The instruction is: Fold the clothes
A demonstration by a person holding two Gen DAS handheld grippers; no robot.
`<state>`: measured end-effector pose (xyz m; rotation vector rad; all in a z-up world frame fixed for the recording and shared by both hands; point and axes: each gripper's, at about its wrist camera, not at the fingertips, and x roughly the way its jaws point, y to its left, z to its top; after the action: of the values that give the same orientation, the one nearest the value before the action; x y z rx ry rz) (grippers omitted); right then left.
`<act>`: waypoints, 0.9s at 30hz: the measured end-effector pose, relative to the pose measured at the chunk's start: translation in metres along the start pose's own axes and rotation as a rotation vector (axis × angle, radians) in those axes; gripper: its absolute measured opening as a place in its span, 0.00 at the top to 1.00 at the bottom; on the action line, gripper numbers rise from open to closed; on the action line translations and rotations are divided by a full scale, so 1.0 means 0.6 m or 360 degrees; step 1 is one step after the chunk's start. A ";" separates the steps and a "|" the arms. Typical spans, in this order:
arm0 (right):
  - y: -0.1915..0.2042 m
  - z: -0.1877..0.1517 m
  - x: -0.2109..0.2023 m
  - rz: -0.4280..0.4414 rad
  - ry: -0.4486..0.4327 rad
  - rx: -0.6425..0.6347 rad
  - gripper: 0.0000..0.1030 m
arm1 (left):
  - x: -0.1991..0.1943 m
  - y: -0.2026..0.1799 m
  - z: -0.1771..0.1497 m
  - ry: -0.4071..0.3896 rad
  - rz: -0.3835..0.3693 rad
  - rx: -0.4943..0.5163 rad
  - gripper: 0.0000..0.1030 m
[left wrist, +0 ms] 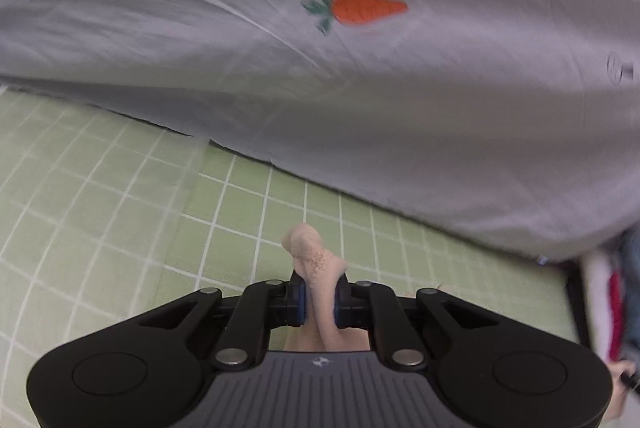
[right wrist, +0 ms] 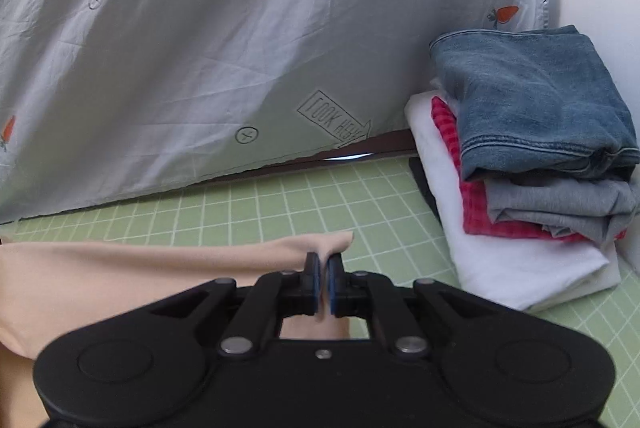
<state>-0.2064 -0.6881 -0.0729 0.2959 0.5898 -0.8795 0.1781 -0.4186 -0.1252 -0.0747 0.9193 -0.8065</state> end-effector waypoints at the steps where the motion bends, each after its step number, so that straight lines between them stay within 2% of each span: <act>1: -0.005 -0.001 0.010 -0.0011 0.0017 -0.0003 0.95 | 0.012 -0.006 -0.003 0.0017 0.0015 0.0021 0.87; 6: -0.023 -0.026 0.056 -0.0039 0.0127 0.0048 0.95 | 0.067 -0.021 -0.014 0.0086 0.0102 0.0085 0.87; 12: -0.028 -0.051 0.101 -0.0065 0.0235 0.0035 0.95 | 0.087 -0.025 -0.012 0.0062 0.0120 0.0135 0.83; 14: -0.029 -0.059 0.117 -0.0065 0.0277 0.0062 0.95 | 0.087 -0.025 -0.006 0.0063 0.0123 0.0123 0.77; 15: -0.032 -0.063 0.122 -0.0063 0.0295 0.0095 0.95 | 0.085 -0.025 -0.003 0.0063 0.0133 0.0108 0.68; 16: -0.034 -0.066 0.128 -0.0060 0.0312 0.0129 0.95 | 0.083 -0.025 0.001 0.0064 0.0143 0.0093 0.51; 17: -0.036 -0.070 0.133 -0.0058 0.0326 0.0163 0.94 | 0.081 -0.025 0.004 0.0065 0.0153 0.0077 0.40; 18: -0.038 -0.072 0.134 -0.0053 0.0330 0.0199 0.94 | 0.072 -0.026 0.007 0.0034 0.0198 0.0071 0.21; 21: -0.043 -0.077 0.133 -0.0048 0.0328 0.0254 0.93 | 0.033 -0.025 0.004 -0.0072 0.0280 0.0099 0.18; 24: -0.041 -0.080 0.130 -0.0052 0.0325 0.0262 0.92 | -0.005 -0.020 -0.017 -0.0095 0.0346 0.0097 0.15; 27: -0.040 -0.080 0.127 -0.0059 0.0313 0.0302 0.92 | -0.036 -0.022 -0.056 -0.0054 0.0395 0.0099 0.14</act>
<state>-0.2052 -0.7284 -0.1571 0.5491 0.6964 -0.9503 0.1384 -0.4051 -0.1265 0.0788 0.8513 -0.6005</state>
